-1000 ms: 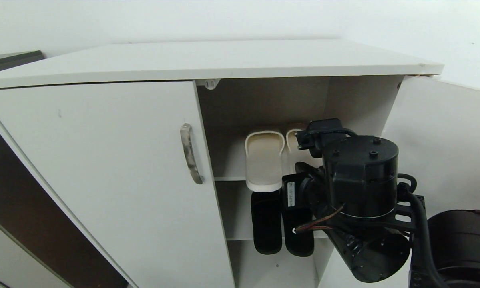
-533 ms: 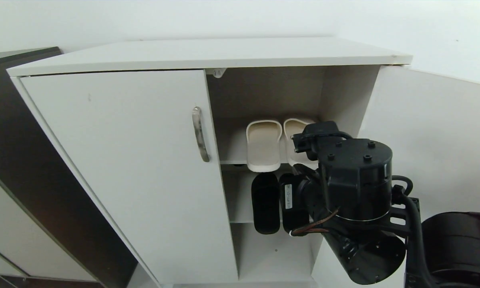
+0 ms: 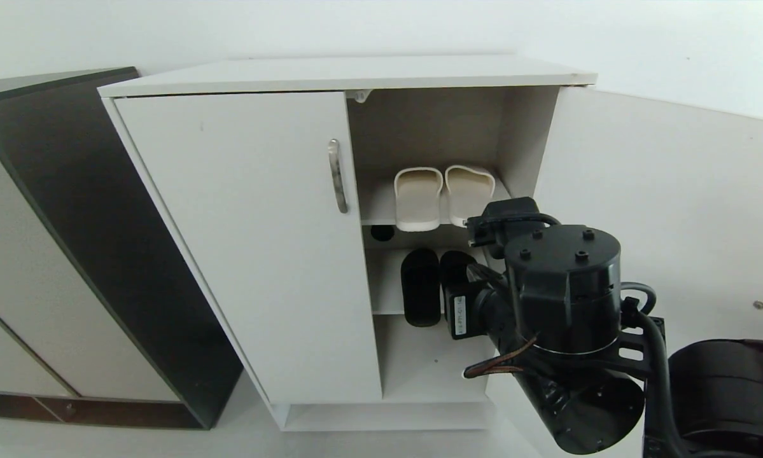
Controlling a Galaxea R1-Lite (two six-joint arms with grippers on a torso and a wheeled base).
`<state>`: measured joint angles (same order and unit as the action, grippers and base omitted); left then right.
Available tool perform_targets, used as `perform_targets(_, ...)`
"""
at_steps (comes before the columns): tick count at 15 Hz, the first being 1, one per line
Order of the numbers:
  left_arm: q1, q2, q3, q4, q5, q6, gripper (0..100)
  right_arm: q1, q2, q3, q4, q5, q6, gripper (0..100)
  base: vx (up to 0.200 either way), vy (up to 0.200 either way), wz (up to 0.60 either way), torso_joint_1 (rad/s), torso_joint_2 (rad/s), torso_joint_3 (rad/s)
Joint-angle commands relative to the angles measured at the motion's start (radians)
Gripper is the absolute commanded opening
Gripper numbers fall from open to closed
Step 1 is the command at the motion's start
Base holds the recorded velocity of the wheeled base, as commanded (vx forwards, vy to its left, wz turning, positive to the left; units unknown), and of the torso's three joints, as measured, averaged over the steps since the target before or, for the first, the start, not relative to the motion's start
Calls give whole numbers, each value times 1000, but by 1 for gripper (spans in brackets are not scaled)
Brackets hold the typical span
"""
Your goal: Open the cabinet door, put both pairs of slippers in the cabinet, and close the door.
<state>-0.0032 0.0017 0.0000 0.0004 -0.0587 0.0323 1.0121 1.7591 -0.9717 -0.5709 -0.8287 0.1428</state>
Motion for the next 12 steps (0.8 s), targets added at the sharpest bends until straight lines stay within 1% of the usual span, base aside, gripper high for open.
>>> perform_targets(1, 0, 0, 0, 0, -1, 0, 0, 0, 5, 7, -1, 3, 1, 0, -200, 0, 0, 7, 7, 2)
perform_targets(6, 0, 0, 0, 0, 0, 0, 0, -14, 20, 8, -1, 5, -2, 0, -200, 0, 0, 2, 1, 4)
perform_targets(12, 0, 0, 0, 0, 0, -2, 0, -14, 22, 8, -1, 5, -2, 0, 0, 0, 0, 0, 0, 0)
